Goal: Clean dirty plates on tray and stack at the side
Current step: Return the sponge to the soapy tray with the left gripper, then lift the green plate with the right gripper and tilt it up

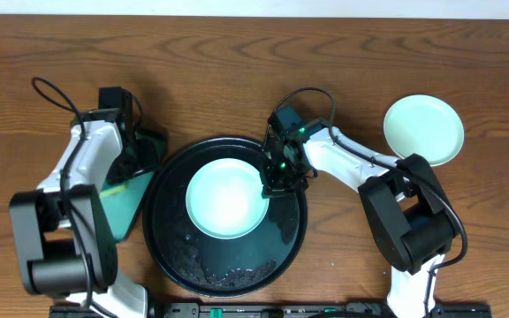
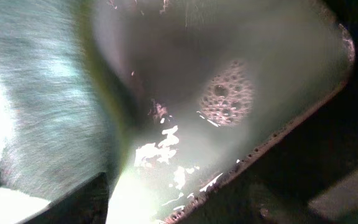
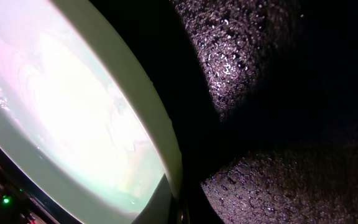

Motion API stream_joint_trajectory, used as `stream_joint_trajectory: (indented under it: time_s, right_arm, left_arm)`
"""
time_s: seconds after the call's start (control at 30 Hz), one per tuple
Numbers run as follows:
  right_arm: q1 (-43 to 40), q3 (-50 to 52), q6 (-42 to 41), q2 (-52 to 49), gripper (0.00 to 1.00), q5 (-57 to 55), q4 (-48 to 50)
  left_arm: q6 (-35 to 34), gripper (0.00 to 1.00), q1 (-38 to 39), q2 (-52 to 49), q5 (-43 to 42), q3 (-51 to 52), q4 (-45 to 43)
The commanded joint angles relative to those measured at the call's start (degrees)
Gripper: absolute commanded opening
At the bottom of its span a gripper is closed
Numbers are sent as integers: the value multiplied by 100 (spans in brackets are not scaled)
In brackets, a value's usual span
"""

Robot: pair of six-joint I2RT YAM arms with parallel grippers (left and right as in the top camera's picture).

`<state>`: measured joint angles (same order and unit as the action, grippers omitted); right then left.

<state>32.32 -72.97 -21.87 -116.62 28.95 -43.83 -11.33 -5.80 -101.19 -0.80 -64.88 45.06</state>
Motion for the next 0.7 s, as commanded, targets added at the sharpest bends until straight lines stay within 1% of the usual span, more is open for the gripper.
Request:
stream_joint_trajectory:
  time_s: [0.0, 0.13, 0.17, 0.4, 0.5, 0.67]
  right_arm:
    - [24, 197, 138, -210, 1, -295, -52]
    - [24, 168, 144, -210, 1, -291, -83]
    - [24, 151, 238, -210, 1, -216, -87]
    - [9, -201, 437, -94, 2, 175, -424]
    - [-15, -398, 466, 55, 2, 214, -702]
    - [-87, -579, 658, 448, 2, 640, -898]
  left_arm:
    - [46, 77, 74, 433, -302, -109, 92]
    - [-164, 78, 74, 1019, -284, -264, 232]
    - [-297, 78, 74, 1357, -282, -372, 380]
    - [-1016, 79, 74, 2608, -289, -490, 1106]
    - [-1069, 79, 74, 3005, -376, -490, 1399]
    - [-1067, 79, 74, 3447, -439, -490, 1709]
